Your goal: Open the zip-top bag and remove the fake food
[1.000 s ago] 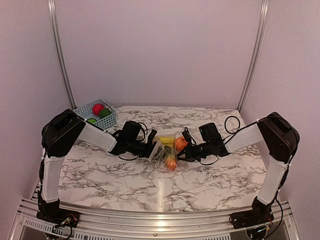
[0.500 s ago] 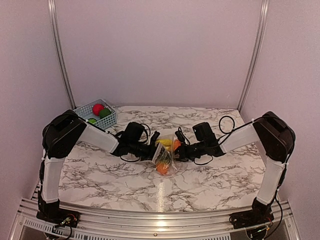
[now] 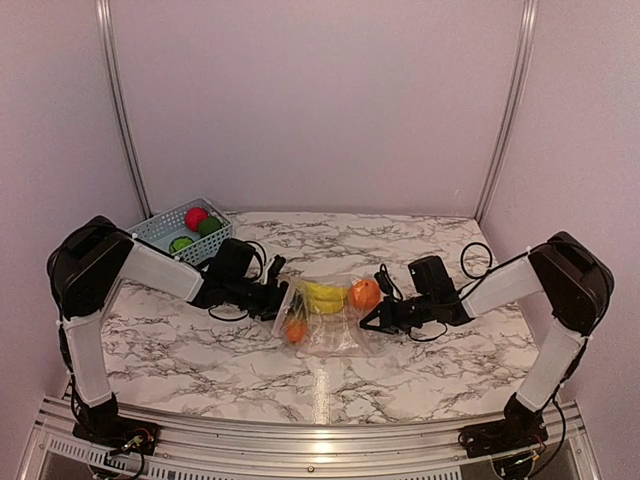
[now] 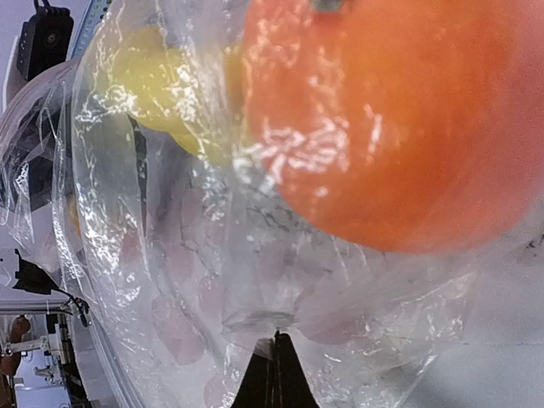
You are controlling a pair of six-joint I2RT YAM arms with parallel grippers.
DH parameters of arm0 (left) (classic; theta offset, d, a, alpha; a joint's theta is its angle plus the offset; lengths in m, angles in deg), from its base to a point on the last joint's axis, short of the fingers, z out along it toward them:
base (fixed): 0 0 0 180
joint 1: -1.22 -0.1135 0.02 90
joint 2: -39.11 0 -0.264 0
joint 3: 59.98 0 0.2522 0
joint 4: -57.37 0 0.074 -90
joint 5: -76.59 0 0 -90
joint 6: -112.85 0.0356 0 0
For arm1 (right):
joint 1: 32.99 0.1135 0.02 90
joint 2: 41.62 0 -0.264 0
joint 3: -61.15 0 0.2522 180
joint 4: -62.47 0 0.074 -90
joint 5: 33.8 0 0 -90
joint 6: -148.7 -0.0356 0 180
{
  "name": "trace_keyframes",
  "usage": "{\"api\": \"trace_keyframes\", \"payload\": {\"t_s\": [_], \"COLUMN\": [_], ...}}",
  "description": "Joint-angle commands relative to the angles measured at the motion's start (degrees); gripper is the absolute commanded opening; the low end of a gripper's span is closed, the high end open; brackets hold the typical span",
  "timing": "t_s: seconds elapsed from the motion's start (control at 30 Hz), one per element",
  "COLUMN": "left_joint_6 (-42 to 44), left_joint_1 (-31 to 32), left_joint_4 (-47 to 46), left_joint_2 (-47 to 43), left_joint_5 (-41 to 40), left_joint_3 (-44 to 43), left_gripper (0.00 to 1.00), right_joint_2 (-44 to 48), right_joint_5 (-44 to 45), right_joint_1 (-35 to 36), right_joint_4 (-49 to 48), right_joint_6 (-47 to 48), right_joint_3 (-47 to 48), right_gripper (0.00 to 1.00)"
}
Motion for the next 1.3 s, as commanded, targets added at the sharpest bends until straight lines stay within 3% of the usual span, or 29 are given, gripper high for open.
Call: {"api": "trace_keyframes", "payload": {"t_s": [0.0,0.3,0.63,0.9,1.27], "left_joint_6": [1.87,2.53,4.58,6.19,9.81], "left_joint_1": [-2.51,-8.66,-23.85,-35.52,-42.05], "left_joint_4": [1.81,3.64,11.68,24.32,31.47], "left_joint_2": [-5.01,-13.79,-19.52,-16.04,-7.15], "left_joint_5": [-1.46,-0.60,-0.99,-16.28,-32.07], "left_joint_3": [2.52,3.58,-3.28,-13.95,-23.87], "left_gripper": [0.43,0.40,0.39,0.39,0.42], "right_joint_2": [2.26,1.57,1.61,2.30,0.45], "right_joint_5": [2.80,2.11,1.04,1.28,0.13], "right_joint_1": [-1.59,-1.76,-1.72,-1.65,-1.63], "right_joint_4": [0.36,1.87,1.66,1.68,1.45], "right_joint_6": [0.00,1.76,2.11,2.47,3.07], "right_joint_3": [-1.56,-0.70,-0.59,-0.32,1.15], "right_gripper": [0.00,0.00,0.00,0.00,0.00]}}
